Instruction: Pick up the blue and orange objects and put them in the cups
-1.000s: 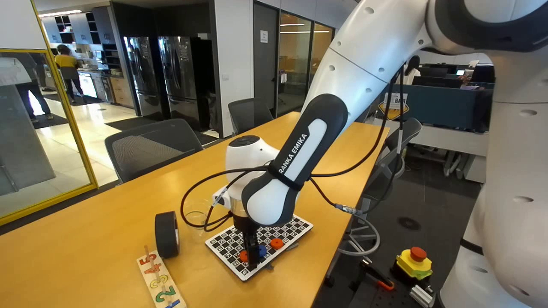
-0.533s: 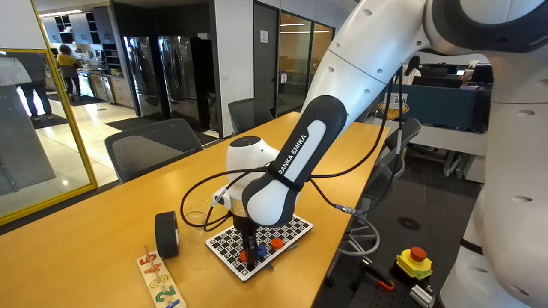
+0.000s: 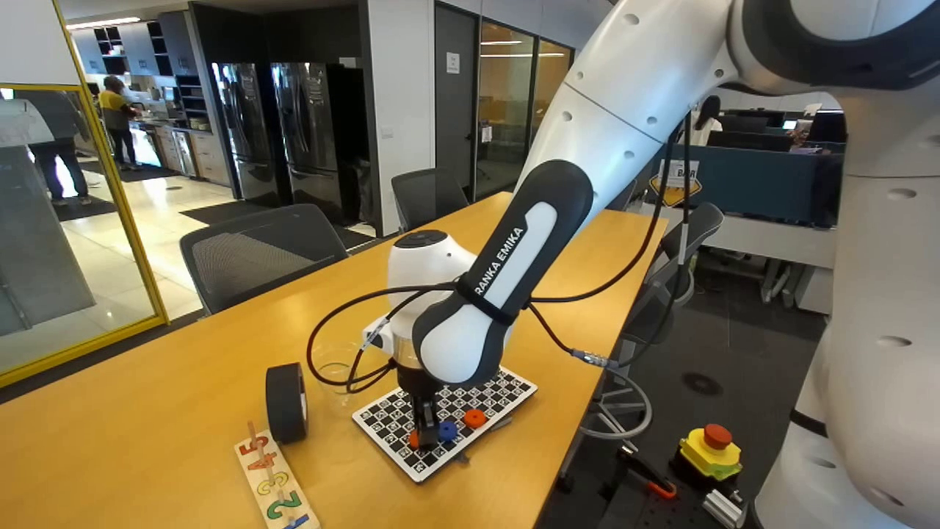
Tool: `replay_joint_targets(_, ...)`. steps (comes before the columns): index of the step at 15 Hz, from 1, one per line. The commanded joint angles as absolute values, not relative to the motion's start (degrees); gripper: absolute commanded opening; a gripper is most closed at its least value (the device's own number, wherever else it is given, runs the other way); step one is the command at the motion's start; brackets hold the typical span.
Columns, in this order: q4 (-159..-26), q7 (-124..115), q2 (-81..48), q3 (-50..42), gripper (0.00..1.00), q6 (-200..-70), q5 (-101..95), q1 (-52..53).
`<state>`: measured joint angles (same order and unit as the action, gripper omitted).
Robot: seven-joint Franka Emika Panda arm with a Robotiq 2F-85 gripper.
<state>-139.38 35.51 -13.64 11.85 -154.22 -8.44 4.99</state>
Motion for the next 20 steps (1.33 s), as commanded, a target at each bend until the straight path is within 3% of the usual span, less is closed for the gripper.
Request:
replay_joint_targets(1, -138.43, 37.50, -10.75, 12.43, 0.22, -153.13, -6.72, 3.18)
replay_joint_targets(9, -129.63, 35.77, -6.90, 7.76, 0.22, -147.37, -8.61, 1.40)
replay_joint_targets(20, -110.00, 28.25, -19.19, 1.78, 0.21, -142.99, -8.77, -1.40)
